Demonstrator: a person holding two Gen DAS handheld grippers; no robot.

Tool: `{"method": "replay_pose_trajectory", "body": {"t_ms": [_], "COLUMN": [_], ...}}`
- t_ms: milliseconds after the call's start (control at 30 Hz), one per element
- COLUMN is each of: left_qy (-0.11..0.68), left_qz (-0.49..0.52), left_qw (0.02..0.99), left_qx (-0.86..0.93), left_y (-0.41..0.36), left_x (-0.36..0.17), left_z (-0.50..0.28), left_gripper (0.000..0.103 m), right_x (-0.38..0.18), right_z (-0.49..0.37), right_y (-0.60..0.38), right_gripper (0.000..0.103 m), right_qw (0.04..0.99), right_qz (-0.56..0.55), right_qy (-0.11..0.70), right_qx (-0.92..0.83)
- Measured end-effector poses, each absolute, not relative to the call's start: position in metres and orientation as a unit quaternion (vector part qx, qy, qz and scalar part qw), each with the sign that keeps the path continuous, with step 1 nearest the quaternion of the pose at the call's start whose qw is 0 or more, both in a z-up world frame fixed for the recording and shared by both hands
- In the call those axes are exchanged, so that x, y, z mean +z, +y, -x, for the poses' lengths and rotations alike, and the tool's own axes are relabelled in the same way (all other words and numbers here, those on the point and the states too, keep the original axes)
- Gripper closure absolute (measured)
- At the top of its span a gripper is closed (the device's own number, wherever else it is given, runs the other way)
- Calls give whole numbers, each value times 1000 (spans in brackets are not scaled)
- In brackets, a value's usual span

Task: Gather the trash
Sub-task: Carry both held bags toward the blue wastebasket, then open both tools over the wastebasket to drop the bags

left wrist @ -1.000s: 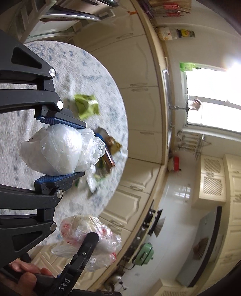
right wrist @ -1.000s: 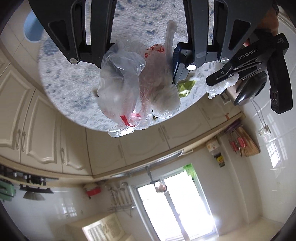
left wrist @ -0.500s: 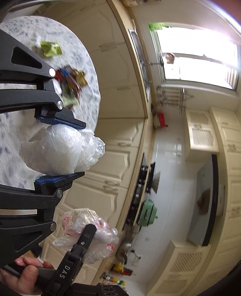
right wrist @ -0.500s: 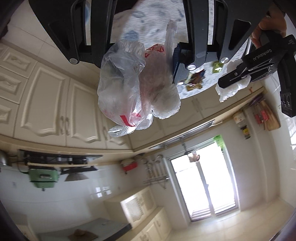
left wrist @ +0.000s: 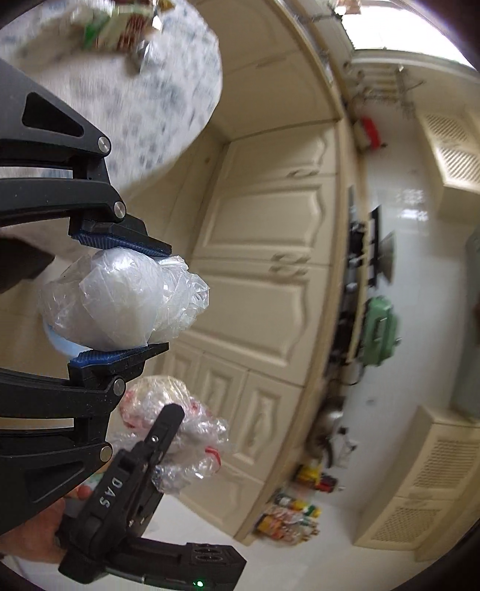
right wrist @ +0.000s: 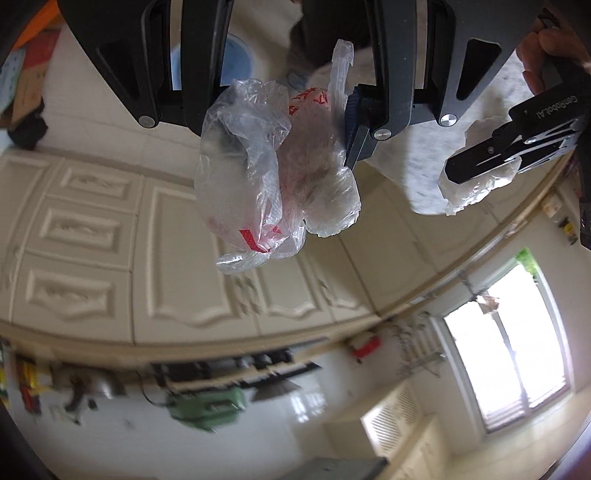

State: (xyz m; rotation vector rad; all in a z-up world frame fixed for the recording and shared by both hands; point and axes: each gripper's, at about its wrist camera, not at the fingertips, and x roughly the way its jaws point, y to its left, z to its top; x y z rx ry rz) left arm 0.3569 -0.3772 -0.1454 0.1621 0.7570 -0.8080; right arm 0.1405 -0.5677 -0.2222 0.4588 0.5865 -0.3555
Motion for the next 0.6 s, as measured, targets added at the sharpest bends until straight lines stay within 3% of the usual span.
{"method": "replay_pose_trajectory", "body": {"t_ms": [333,600], "left_qy": [503,559], "left_qz": [-129,-155], "left_qw": [763,726], "left_qx": [-384,-370], "left_y": [-507,-584], "left_x": [-263,-319], "left_z": [-463,-508], "left_gripper": [64,61], "right_x": [-354,-417], "right_z": [-150,-162], "right_y": [-641,-684], "right_gripper": [63,59], "right_qw": [850,812], "right_qz": [-288,-334], "right_qy": [390,426], "right_qx": [-207,-217]}}
